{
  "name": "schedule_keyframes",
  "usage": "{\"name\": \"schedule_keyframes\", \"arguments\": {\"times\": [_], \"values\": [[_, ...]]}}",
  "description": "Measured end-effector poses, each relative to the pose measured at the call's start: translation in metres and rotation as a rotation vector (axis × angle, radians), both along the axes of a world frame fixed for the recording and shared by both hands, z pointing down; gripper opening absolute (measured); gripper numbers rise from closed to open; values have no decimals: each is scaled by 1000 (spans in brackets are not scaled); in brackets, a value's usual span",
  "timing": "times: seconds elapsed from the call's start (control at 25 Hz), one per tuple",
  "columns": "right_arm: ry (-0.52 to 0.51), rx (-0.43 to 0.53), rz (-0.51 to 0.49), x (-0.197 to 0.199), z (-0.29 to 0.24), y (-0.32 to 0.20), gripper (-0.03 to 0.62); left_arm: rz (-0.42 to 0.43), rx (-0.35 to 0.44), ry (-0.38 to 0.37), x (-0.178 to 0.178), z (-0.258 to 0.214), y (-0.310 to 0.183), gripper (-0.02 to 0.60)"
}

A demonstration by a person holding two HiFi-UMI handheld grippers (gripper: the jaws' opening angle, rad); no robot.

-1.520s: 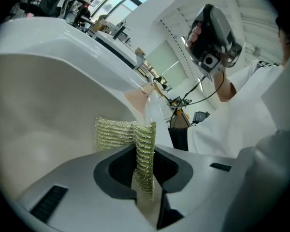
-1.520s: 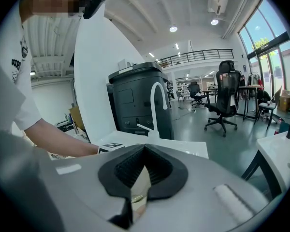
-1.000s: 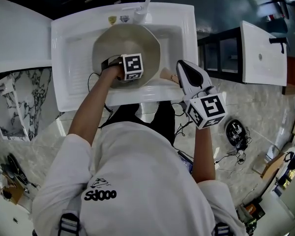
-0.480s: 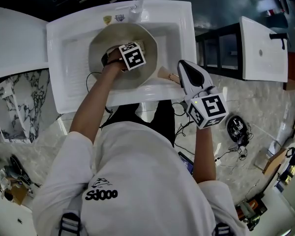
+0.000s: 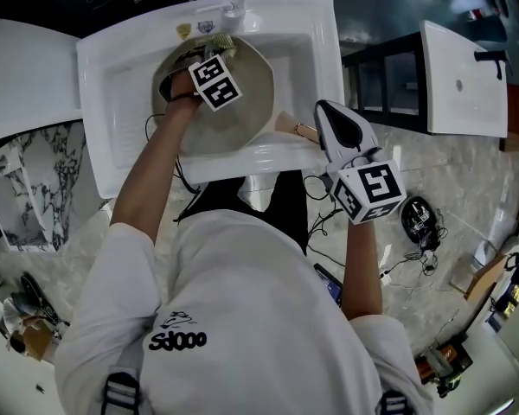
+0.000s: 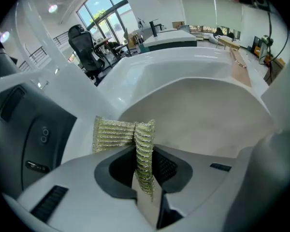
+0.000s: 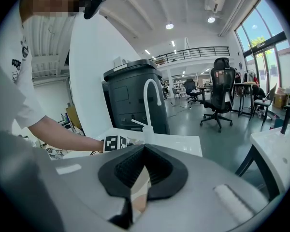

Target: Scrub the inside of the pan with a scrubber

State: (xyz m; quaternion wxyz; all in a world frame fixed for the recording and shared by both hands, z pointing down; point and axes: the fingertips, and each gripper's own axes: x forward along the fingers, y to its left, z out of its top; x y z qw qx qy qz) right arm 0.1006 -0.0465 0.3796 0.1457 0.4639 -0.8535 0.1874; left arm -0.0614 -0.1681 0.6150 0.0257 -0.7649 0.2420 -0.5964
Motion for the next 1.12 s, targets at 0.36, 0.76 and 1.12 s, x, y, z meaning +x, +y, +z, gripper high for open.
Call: {"name": "schedule_keyframes", "arguments": {"times": [0.36,0.76,1.12], "values": [[-13,5,-32,-17,0,0,8,-22,-30,-89,-35,11,-3,69],[5,-8,-22,-14,4,3,8,23,-186,-91,-28,47,29,71],[-1,-8,-32,-19,7,5,8,78,-397,-54,-28,47,64,71]]}}
